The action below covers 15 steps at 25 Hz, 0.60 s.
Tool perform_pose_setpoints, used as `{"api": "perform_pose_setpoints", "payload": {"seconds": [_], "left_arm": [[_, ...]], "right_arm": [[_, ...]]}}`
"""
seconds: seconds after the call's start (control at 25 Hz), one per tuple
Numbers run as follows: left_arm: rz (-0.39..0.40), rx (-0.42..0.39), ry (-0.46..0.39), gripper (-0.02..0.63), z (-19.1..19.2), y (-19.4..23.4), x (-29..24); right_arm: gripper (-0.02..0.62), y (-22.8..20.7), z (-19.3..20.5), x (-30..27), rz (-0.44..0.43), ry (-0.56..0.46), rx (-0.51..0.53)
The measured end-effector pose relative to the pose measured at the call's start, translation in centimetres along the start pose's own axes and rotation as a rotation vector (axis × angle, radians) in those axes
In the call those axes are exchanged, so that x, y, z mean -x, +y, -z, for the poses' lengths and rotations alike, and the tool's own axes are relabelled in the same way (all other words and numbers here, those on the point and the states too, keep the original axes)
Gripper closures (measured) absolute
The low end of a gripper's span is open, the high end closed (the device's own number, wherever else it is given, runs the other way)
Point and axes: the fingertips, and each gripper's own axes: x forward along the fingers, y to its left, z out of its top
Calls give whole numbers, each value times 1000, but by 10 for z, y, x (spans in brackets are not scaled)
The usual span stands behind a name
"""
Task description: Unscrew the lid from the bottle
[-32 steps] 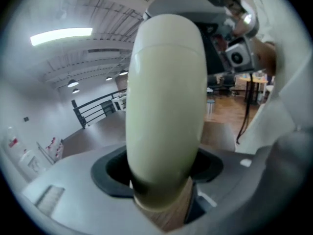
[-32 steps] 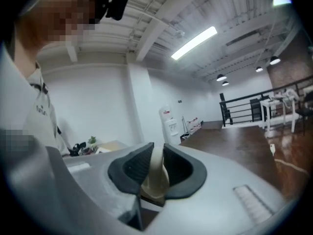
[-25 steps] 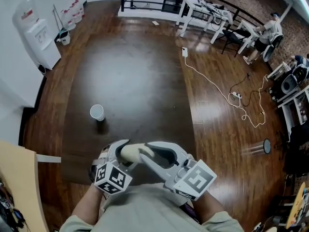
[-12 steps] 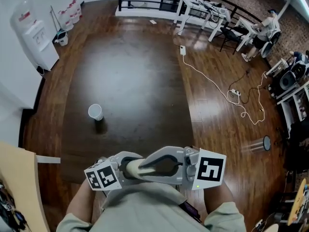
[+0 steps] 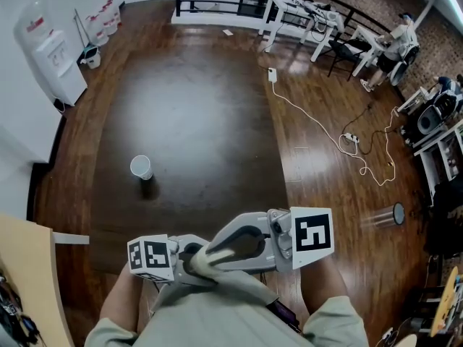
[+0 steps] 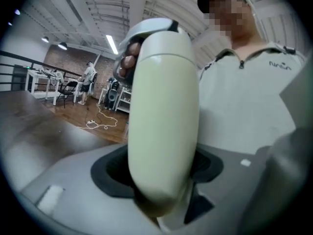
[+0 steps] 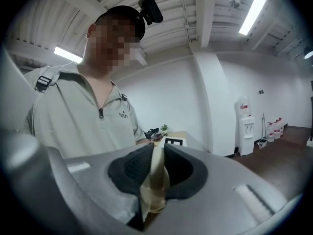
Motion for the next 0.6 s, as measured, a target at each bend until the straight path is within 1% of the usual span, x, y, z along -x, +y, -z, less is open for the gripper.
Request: {"api": "perform_pose_setpoints", "payload": {"seconds": [0.04,0.08,0.16,0.2,0.28,0.4,0.48,0.52,0.6], "left_arm": [[-36,3,-10,285,-1,6,2],[-90,6,-18,285,-2,15,5],[-247,4,-28,284,-4,39,15],[-346,4,-30,284,-4,53,22],[-566,6,-20,284,-4,81,40],[-892,4,-9,285,-6,115,72],[-1058,9,-19,285,-7,128,93],[-1127,14,-24,286,-6,132,103],[-1270,17,-10,287,2,138,121]], "right_arm": [[532,-3,0,1,16,-1,0],[532,-9,0,2,44,1,2],[514,-24,0,7,135,0,13],[501,-34,0,11,199,-6,20],[470,-57,-1,21,355,-30,28],[446,-86,-3,42,631,-120,-1],[446,-96,-4,56,796,-210,-41],[446,-99,-3,60,854,-251,-67],[446,-102,0,63,941,-308,-135]]}}
